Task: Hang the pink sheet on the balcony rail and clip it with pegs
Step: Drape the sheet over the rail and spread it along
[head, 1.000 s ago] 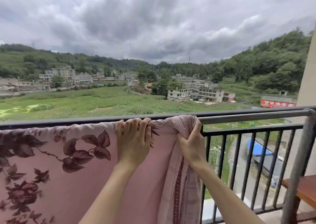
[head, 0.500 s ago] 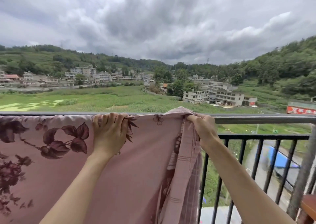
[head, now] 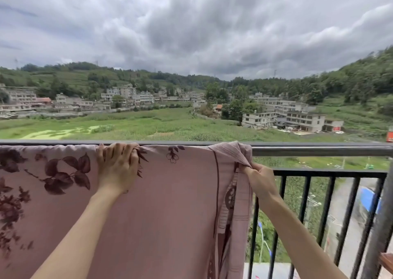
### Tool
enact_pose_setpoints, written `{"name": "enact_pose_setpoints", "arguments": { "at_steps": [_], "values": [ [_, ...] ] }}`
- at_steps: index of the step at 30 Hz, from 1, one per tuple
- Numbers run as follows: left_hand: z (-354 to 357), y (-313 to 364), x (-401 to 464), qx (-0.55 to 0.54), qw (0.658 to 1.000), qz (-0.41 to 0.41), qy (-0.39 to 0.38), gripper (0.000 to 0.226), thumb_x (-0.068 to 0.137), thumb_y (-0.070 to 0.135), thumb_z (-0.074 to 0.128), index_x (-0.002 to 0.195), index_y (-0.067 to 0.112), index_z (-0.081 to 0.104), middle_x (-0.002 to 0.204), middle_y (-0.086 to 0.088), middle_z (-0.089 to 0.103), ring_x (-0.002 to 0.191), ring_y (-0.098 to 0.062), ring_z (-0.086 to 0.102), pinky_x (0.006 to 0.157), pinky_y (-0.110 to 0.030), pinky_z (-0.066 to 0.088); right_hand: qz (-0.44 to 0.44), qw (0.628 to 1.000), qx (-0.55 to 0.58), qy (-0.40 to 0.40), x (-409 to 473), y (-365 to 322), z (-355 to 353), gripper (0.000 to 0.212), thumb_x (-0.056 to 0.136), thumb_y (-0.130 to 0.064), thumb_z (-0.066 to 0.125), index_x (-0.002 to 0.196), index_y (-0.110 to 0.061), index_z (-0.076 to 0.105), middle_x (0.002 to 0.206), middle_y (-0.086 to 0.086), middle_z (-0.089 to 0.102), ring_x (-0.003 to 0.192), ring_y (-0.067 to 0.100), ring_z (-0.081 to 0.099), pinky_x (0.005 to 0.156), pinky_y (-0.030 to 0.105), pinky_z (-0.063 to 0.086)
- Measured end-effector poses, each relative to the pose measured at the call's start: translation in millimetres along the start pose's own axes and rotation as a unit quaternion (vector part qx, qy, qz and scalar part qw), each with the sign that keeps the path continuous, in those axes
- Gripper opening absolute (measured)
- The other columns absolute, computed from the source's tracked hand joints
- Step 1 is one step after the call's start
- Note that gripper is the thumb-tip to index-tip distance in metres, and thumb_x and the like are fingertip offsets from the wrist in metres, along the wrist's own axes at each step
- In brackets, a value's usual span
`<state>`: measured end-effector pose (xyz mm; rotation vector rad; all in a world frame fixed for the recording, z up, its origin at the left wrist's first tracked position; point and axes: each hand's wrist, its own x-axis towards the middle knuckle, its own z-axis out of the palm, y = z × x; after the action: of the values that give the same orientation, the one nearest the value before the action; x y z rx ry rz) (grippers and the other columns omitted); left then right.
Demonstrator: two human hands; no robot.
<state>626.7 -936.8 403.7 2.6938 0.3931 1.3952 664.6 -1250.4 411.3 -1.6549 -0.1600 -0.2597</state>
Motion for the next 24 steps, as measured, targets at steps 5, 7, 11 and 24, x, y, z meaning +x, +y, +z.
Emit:
{"name": "enact_pose_setpoints", "arguments": {
  "at_steps": [5, 7, 11, 24],
  "values": [
    [4, -4, 0, -0.006, 1.000, 0.016, 0.020, 0.054, 0.085, 0.040, 0.015, 0.111, 0.017, 0.057, 0.101, -0.010, 0.055, 0.108, -0.023, 0.038, 0.109, -0.047, 0.008, -0.123, 0.984, 0.017, 0.125, -1, -35, -2, 0.015, 0.088, -0.014, 0.060, 0.080, -0.012, 0.073, 0.077, 0.022, 0.069, 0.068, 0.019, 0.052, 0.065, 0.046, 0.051],
    [2, -5, 0, -0.007, 1.000, 0.018, 0.010, 0.057, 0.084, 0.041, 0.012, 0.113, 0.019, 0.056, 0.104, -0.008, 0.055, 0.111, -0.024, 0.039, 0.110, -0.045, 0.006, -0.101, 0.980, 0.049, 0.162, 2, -27, -3, 0.016, 0.088, -0.012, 0.057, 0.088, -0.009, 0.073, 0.066, 0.011, 0.065, 0.063, 0.016, 0.050, 0.057, 0.037, 0.045],
    [2, -9, 1, 0.003, 1.000, 0.016, -0.011, 0.062, 0.082, 0.043, 0.005, 0.116, 0.023, 0.053, 0.108, -0.005, 0.052, 0.116, -0.024, 0.039, 0.111, -0.045, 0.004, -0.009, 0.991, 0.036, 0.126, -2, 11, -7, 0.020, 0.091, -0.011, 0.050, 0.104, -0.008, 0.065, 0.076, 0.002, 0.063, 0.067, 0.015, 0.057, 0.057, 0.028, 0.047],
    [10, 144, -25, -0.131, 0.975, 0.170, -0.058, 0.059, 0.088, 0.045, 0.009, 0.137, 0.027, 0.038, 0.138, 0.009, 0.041, 0.137, -0.013, 0.024, 0.114, -0.045, -0.012, 0.036, 0.992, 0.105, -0.058, 18, -8, -22, 0.019, 0.086, -0.025, 0.065, 0.093, -0.007, 0.065, 0.081, 0.002, 0.068, 0.071, 0.010, 0.064, 0.050, 0.013, 0.049]
  ]
}}
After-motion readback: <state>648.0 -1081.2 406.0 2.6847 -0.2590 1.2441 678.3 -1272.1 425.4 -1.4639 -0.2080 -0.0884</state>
